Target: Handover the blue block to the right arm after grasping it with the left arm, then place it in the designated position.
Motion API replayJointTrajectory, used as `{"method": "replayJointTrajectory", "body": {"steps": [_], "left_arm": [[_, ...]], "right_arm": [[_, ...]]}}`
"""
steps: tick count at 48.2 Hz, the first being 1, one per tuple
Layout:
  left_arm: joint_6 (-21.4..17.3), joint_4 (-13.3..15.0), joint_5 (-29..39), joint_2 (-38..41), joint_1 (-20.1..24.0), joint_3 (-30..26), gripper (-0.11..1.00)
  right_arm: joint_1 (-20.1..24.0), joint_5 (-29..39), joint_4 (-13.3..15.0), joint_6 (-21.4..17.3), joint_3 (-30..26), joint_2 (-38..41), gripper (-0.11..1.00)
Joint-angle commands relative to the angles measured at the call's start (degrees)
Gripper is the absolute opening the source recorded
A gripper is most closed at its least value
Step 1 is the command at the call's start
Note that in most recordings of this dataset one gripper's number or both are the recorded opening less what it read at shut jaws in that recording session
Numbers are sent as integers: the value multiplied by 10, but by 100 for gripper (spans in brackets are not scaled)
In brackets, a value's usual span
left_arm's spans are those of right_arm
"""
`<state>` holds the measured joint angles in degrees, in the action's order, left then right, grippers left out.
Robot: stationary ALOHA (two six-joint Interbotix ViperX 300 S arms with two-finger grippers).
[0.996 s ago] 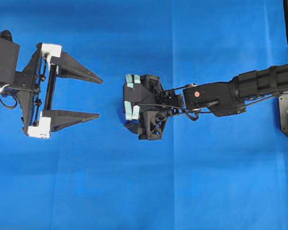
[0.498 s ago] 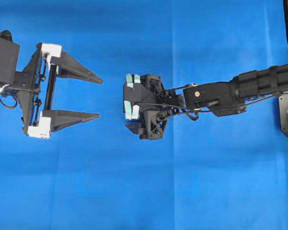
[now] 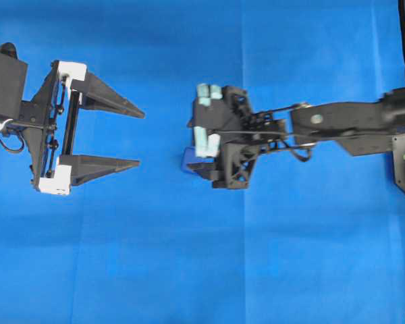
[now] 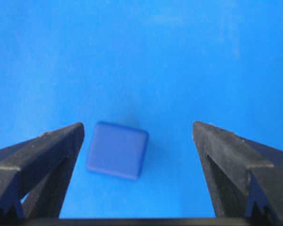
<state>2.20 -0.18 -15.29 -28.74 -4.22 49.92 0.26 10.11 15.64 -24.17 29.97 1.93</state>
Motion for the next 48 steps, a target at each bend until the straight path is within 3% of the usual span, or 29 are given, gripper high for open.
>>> {"method": "replayJointTrajectory", "body": {"steps": [1, 17, 39, 48], "left_arm": [[0, 0, -4, -6, -2, -16, 92], [0, 0, -4, -6, -2, -16, 92], [0, 0, -4, -6, -2, -16, 92], [0, 0, -4, -6, -2, -18, 92]], "right_arm": [[4, 12, 1, 0, 2, -42, 86], [11, 86, 1, 0, 20, -160, 86], [11, 131, 10, 0, 50, -293, 86], [11, 130, 10, 0, 61, -312, 86]]}}
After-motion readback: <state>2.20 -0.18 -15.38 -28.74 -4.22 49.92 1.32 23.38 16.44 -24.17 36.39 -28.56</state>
